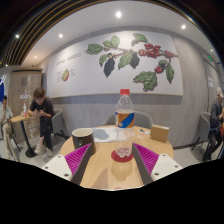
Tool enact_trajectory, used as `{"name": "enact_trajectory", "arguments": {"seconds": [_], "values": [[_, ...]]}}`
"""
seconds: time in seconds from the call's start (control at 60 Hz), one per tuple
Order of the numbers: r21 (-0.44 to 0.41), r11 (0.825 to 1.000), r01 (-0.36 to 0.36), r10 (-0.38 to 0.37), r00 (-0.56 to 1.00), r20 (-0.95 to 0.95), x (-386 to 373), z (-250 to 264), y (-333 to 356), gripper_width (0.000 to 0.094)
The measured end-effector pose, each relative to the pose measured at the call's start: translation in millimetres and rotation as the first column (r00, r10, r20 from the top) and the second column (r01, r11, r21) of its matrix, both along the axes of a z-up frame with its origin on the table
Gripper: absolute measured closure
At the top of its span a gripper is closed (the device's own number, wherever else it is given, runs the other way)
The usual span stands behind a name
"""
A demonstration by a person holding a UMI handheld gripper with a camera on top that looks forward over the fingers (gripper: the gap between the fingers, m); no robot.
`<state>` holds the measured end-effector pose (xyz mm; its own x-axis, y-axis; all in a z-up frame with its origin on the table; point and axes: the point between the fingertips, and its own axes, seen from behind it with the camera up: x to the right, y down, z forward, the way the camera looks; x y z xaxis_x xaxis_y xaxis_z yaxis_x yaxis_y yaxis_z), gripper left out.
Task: Pour water
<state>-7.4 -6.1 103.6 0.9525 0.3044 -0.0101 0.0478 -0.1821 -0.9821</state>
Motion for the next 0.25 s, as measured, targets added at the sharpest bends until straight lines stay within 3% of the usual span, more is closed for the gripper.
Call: {"name": "enact_trajectory", "arguments": {"seconds": [0.117, 0.25], "values": [[-0.029, 0.997, -0.078, 0.076, 0.996, -0.040, -19, -13, -39, 0.0083], [-0.042, 0.993, -0.115, 0.112, 0.991, -0.071, -27, -21, -56, 0.0074]]}}
